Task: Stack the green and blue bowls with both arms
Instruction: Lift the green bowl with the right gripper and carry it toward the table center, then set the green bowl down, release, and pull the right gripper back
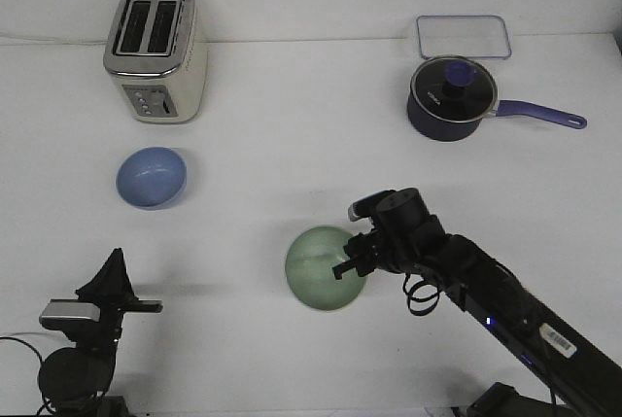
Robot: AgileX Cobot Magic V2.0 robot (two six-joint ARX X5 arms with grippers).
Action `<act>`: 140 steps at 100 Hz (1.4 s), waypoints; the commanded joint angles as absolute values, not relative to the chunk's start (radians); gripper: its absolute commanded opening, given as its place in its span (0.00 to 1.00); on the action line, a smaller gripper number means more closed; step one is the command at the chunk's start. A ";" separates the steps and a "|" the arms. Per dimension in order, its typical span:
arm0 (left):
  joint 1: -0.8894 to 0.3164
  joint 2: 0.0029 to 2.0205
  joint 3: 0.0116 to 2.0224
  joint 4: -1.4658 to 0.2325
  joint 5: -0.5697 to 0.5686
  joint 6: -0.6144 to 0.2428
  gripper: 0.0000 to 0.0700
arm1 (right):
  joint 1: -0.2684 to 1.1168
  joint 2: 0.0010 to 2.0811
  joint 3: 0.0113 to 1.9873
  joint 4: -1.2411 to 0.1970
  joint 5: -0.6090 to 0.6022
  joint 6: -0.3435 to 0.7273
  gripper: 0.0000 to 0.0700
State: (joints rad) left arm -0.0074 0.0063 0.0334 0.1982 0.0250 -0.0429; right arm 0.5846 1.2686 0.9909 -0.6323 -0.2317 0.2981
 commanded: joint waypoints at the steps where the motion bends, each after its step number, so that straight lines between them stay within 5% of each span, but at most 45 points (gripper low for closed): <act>1: -0.007 0.007 0.014 0.210 0.025 -0.043 0.02 | 0.610 1.304 0.987 -0.620 -0.202 0.326 0.00; 54: -0.007 0.007 0.015 0.211 0.026 -0.051 0.02 | 0.677 1.506 0.985 -0.595 -0.204 0.281 0.05; 70: -0.007 0.007 0.019 0.211 0.026 -0.178 0.01 | 0.677 1.505 0.986 -0.583 -0.205 0.267 0.30; 85: -0.007 0.007 0.042 0.207 0.026 -0.333 0.02 | 0.657 1.449 0.995 -0.575 -0.207 0.251 0.31; 103: -0.007 0.029 0.146 0.097 0.024 -0.387 0.02 | 0.606 1.284 1.005 -0.519 -0.174 0.187 0.31; 120: -0.006 0.197 0.342 -0.051 -0.019 -0.385 0.02 | 0.509 1.111 0.999 -0.439 -0.101 0.106 0.31; 140: 0.000 0.619 0.665 -0.201 -0.034 -0.340 0.02 | 0.422 0.915 0.823 -0.270 -0.074 0.104 0.31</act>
